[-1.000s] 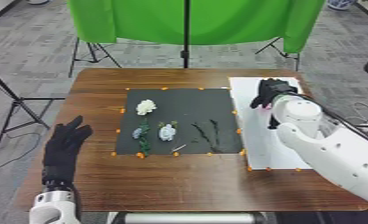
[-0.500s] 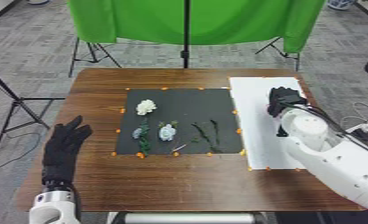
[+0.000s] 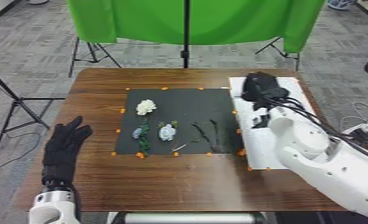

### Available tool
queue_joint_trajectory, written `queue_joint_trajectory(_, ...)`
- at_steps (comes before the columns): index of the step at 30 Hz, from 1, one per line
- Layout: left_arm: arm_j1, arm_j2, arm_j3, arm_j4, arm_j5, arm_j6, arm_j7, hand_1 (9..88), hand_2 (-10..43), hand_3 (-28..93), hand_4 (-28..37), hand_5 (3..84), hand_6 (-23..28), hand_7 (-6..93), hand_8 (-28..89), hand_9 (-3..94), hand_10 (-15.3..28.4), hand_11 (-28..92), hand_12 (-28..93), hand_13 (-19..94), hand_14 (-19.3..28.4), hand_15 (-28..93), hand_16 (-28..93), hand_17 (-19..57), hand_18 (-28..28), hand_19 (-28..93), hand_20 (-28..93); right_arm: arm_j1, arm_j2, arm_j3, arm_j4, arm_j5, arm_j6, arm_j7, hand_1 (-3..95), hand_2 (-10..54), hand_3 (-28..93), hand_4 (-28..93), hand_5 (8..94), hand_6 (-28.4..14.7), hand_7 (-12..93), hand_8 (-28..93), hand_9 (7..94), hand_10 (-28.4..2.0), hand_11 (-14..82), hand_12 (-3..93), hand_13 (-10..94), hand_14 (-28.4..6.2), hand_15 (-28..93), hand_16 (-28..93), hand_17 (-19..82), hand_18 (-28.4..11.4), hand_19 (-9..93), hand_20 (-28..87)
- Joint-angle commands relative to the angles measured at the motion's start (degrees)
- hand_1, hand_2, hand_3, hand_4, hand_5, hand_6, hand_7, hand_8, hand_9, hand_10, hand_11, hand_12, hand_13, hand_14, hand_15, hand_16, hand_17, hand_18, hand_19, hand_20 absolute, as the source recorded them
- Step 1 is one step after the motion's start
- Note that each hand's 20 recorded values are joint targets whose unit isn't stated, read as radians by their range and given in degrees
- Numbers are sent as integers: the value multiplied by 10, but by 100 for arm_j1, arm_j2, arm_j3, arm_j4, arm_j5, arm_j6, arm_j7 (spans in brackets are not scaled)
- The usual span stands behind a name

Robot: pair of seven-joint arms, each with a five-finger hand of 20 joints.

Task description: Arrange flowers

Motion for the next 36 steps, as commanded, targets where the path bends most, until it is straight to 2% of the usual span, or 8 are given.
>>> queue_joint_trajectory(1, 56, -1, 2, 6, 62, -71, -101, 192, 69, 626, -283, 460, 41, 116, -47, 461, 136, 195, 152, 322, 170, 235, 18, 14, 134, 78, 193, 679, -787, -952, -437, 364, -351, -570, 611, -95, 549, -174, 817, 7, 170, 89, 907, -87, 109, 379, 909, -17, 559, 358, 648, -108, 932, 540)
queue_joint_trajectory(12, 11, 17, 6, 33, 81, -125, -199, 193, 69, 626, -283, 459, 39, 116, -47, 461, 137, 194, 152, 321, 170, 235, 18, 14, 134, 77, 193, 527, -1184, -1372, -47, 445, -285, -548, 608, -95, 552, -171, 814, 8, 171, 88, 906, -86, 103, 379, 909, -19, 560, 361, 648, -107, 932, 542)
queue_joint_trajectory(18, -26, -3, 25, 51, 102, -154, -195, 192, 69, 631, -283, 460, 39, 118, -48, 461, 137, 194, 152, 320, 170, 234, 18, 13, 134, 77, 193, 564, -1275, -1424, 178, 258, -154, -510, 608, -95, 552, -173, 812, 8, 171, 87, 906, -86, 100, 378, 909, -18, 561, 361, 648, -107, 932, 544)
queue_joint_trajectory(24, -12, -31, 15, 58, 98, -158, -178, 193, 68, 632, -283, 460, 40, 117, -48, 459, 137, 193, 152, 319, 170, 231, 19, 13, 134, 76, 194, 562, -1338, -1466, 387, -61, 223, -452, 607, -95, 551, -173, 809, 10, 171, 83, 902, -87, 93, 380, 906, -19, 563, 362, 648, -107, 932, 545)
queue_joint_trajectory(36, -8, -58, -5, 45, 132, -221, -233, 194, 65, 637, -283, 459, 40, 115, -48, 457, 135, 191, 152, 317, 169, 228, 20, 14, 133, 76, 194, 467, -1325, -1377, 337, 130, -193, -513, 582, -95, 538, -158, 788, 4, 160, 74, 883, -90, 95, 362, 899, -22, 566, 364, 643, -107, 932, 544)
